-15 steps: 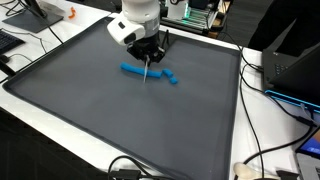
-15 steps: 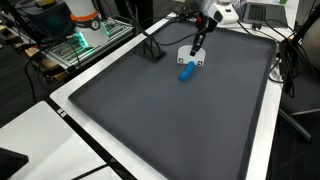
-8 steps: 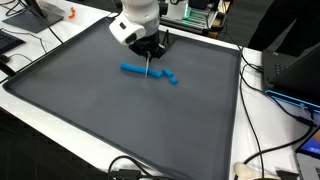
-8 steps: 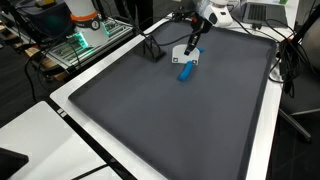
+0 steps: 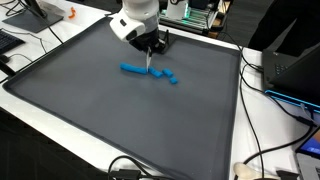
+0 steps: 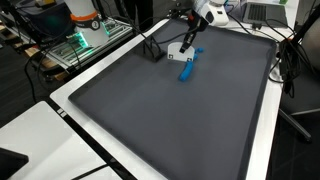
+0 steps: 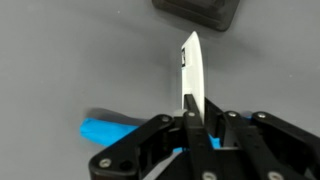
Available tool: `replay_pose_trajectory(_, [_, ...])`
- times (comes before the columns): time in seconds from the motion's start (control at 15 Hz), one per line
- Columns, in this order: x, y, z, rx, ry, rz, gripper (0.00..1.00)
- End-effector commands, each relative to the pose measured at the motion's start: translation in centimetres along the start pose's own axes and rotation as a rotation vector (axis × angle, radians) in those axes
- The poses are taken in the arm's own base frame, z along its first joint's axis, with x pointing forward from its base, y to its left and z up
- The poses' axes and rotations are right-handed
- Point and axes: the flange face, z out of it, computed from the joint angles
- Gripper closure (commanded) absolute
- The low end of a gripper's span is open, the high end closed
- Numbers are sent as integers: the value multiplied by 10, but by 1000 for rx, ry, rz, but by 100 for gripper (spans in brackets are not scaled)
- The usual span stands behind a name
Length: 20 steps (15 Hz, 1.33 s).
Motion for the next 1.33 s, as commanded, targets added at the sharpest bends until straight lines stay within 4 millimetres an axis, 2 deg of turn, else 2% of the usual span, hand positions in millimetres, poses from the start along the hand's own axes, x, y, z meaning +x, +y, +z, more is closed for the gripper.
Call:
replay_pose_trajectory(0.0, [-15,0,-18,7,-7,-15,98])
replay_pose_trajectory(0.4, [-24,5,-51,-18,20,-18,98])
replay_pose_trajectory(0.67, [-21,13,-65,-44,42,-12,98])
replay_pose_trajectory(0.93, [-12,20,-65,-51,58,0,98])
replay_pose_trajectory(1.27, [1,25,-56,-57,66,22,98])
